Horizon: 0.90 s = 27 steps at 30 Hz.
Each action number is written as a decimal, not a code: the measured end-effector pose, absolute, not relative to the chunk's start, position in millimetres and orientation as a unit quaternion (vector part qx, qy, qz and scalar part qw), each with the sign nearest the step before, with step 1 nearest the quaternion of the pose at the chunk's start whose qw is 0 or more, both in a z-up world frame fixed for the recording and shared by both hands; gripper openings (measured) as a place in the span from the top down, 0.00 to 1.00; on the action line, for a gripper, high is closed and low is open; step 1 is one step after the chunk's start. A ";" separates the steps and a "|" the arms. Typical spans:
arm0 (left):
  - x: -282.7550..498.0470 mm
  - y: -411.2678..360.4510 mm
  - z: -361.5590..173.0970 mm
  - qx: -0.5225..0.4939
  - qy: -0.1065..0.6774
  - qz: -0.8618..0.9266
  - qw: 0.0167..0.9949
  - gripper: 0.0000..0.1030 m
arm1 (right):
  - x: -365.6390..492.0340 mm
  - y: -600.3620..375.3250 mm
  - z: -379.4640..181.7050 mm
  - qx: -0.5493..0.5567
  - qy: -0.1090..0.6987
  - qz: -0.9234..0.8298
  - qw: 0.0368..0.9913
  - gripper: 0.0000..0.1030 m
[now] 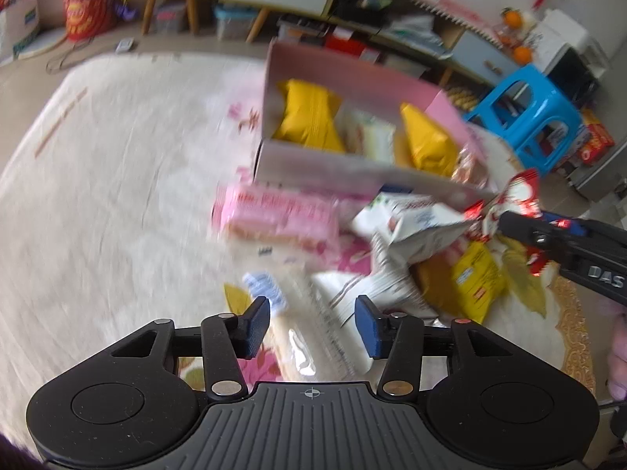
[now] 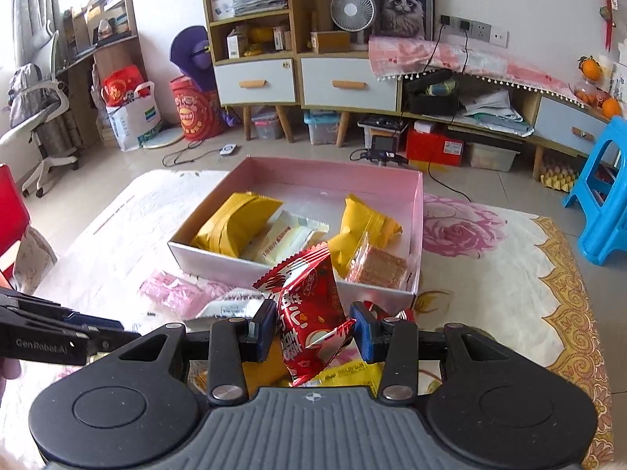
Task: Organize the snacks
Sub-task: 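Carry the bread bag with the left tool into the box while the right tool carries the candy bag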
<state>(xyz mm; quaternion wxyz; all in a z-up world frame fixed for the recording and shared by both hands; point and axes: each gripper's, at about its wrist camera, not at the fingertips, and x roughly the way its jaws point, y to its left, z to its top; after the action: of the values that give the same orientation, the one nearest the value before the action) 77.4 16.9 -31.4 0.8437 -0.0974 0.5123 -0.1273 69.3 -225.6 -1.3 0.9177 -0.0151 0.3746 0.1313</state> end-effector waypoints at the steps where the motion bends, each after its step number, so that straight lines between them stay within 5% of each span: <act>1: 78.9 16.0 -35.2 -0.101 0.519 -0.124 0.840 0.54 | 68.6 -224.9 -1.8 -0.017 0.377 0.131 0.917 0.68; 11: 77.6 3.1 -50.4 -0.052 0.533 -0.096 0.839 0.54 | 66.6 -219.6 -0.6 -0.025 0.381 0.137 0.914 0.68; 16: 79.2 11.1 -47.4 -0.051 0.530 -0.082 0.842 0.83 | 67.6 -221.6 -1.1 -0.023 0.384 0.131 0.913 0.68; 27: 85.2 12.4 -5.6 -0.049 0.459 -0.092 0.882 0.84 | 77.8 -220.9 10.2 -0.004 0.370 0.128 0.920 0.68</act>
<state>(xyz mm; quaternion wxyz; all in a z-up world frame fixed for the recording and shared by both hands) 85.2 12.4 -5.6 0.8822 -0.0488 0.4593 -0.0922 77.8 -220.9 10.2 0.9203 -0.0044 0.3696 0.1283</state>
